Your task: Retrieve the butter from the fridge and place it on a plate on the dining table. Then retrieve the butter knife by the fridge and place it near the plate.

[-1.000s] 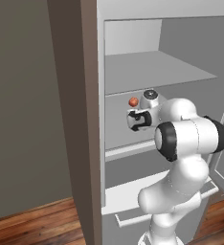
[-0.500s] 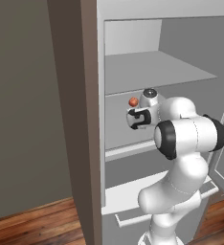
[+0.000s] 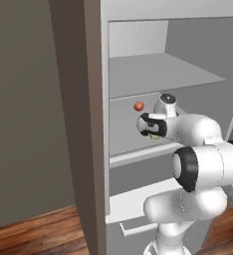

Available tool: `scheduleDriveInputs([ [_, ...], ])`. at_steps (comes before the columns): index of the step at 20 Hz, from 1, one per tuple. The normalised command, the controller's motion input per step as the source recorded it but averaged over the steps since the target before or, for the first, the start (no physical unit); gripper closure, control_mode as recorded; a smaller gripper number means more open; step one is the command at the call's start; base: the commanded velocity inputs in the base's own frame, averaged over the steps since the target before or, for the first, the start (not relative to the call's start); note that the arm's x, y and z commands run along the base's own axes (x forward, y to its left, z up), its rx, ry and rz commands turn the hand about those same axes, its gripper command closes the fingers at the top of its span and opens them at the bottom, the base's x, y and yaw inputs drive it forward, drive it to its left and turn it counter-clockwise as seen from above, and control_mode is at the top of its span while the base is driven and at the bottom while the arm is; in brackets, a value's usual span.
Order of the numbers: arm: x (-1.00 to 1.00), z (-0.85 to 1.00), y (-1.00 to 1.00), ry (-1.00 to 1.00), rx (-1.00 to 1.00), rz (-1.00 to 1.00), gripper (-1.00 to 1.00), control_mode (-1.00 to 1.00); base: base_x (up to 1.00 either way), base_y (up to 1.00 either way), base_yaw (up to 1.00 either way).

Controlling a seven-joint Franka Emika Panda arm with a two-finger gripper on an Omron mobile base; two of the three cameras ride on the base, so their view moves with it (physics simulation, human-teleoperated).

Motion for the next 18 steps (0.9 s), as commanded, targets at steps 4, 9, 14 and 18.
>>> scheduleDriveInputs([
  [4,-1.0,0.3,-0.02,0.0,0.0,0.11,1.0,-1.0,0.0,0.0,0.0],
  [9,-1.0,0.34,0.0,0.0,0.0,0.08,1.0,-1.0,0.0,0.0,0.0],
  [14,-1.0,0.36,0.0,0.07,0.0,0.05,1.0,-1.0,0.0,0.0,0.0],
  [18,-1.0,0.33,0.0,0.1,0.0,0.01,1.0,-1.0,0.0,0.0,0.0],
])
